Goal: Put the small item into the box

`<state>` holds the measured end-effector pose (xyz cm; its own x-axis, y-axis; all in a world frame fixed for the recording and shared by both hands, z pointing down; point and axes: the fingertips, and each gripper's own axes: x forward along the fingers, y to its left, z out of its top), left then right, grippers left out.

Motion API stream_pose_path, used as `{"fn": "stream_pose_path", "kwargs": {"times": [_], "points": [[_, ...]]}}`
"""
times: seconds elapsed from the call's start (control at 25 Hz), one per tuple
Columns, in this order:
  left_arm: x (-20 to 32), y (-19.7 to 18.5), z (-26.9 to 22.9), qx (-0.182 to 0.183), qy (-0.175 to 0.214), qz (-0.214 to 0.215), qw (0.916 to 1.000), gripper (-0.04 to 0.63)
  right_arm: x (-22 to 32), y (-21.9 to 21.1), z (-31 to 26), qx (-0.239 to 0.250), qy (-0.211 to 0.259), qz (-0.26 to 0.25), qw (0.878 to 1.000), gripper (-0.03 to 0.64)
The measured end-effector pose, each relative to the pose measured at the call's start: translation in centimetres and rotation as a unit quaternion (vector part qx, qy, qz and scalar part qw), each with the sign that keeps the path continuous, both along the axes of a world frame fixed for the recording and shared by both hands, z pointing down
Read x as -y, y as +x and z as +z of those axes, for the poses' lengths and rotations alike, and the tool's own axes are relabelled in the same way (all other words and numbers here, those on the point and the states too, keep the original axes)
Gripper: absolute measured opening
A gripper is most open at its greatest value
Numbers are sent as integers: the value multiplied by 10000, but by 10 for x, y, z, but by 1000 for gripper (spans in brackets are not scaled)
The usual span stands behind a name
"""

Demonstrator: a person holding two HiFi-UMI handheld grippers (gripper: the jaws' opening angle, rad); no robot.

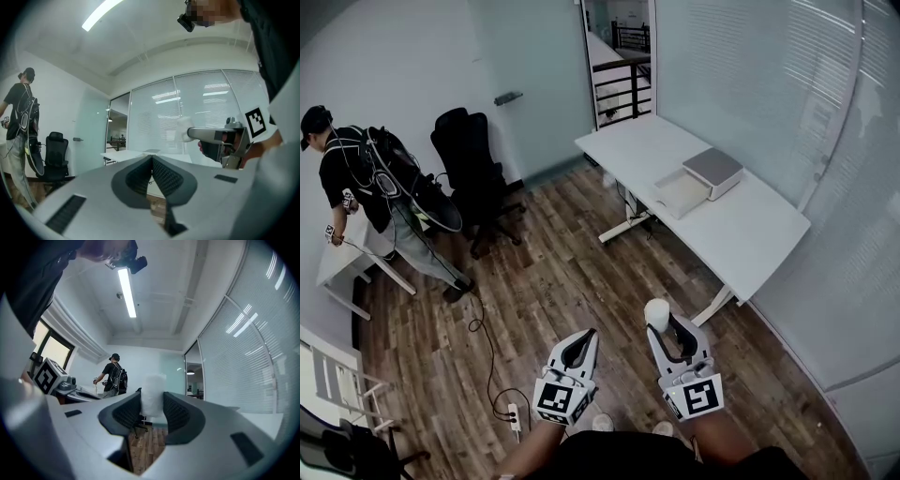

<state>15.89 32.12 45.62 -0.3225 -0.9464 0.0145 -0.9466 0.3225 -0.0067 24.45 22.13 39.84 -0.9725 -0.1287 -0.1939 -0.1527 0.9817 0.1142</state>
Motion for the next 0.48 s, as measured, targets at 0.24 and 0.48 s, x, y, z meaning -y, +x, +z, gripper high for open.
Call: {"fn": "stream_pose_path", "kwargs": {"times": [0.24,0.48], "points": [[-26,-35,6,16,-64,173,9998,12,-21,-30,7,-15,-100,212,9997,158],[-44,-66,12,-22,-101,209,9997,12,-41,-55,12,-135,-184,234,9995,158]]}}
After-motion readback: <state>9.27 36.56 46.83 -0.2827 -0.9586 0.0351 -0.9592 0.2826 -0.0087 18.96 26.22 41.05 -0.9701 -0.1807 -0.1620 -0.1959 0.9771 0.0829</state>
